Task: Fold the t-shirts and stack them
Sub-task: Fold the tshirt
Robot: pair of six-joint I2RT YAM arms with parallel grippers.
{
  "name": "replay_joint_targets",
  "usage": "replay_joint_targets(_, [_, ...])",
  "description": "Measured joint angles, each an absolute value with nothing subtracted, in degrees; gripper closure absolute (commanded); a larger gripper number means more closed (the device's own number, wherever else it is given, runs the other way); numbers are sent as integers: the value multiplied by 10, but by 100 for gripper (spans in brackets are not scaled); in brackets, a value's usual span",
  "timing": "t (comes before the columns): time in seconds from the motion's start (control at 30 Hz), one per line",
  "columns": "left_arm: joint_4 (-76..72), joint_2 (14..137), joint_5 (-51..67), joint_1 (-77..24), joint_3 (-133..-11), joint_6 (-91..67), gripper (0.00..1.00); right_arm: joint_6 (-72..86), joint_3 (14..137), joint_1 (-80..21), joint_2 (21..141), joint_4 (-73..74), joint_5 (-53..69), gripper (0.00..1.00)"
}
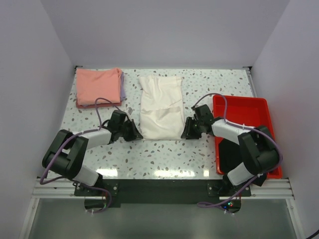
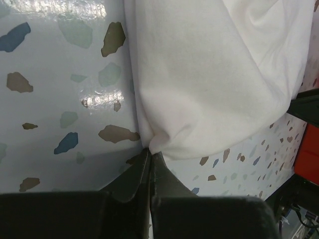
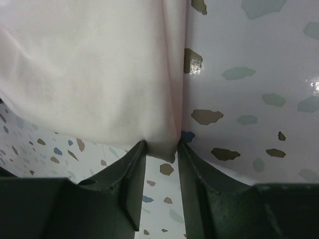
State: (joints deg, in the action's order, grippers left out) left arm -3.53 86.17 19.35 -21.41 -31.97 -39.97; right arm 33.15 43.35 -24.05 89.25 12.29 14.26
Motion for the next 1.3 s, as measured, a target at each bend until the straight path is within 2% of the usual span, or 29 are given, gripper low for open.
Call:
replay_joint_targets(0.07, [-35,862,193,-215,-320,-399,100,333,432,-240,894,120,142,78])
replay_joint_targets(0.1, [-35,861,193,-215,-320,-399,100,333,430,-241,894,117,142,89])
replay_joint_targets(0.17, [-32,858,193,-216,-318,-399,100,333,421,-241,894,111,144,100])
replay_joint_targets(0.4, [46,770,184,-223,-286,-399,100,316,398,-249,847,147,170,100])
replay_joint_targets(0.6, [168,589,173,-227,-287,-400,100,280,411,-257,713,276,223,100])
replay_joint_targets(0.8, [270,456,169,-230,-348,-400,100,235,485,-260,616,426,285,100])
replay_joint_targets(1.07, [325,413,169,-231,-423,-399,100,209,545,-261,569,523,358,100])
replay_joint_targets(1.3, [327,437,165,-233,-449,-399,100,210,562,-261,569,536,342,100])
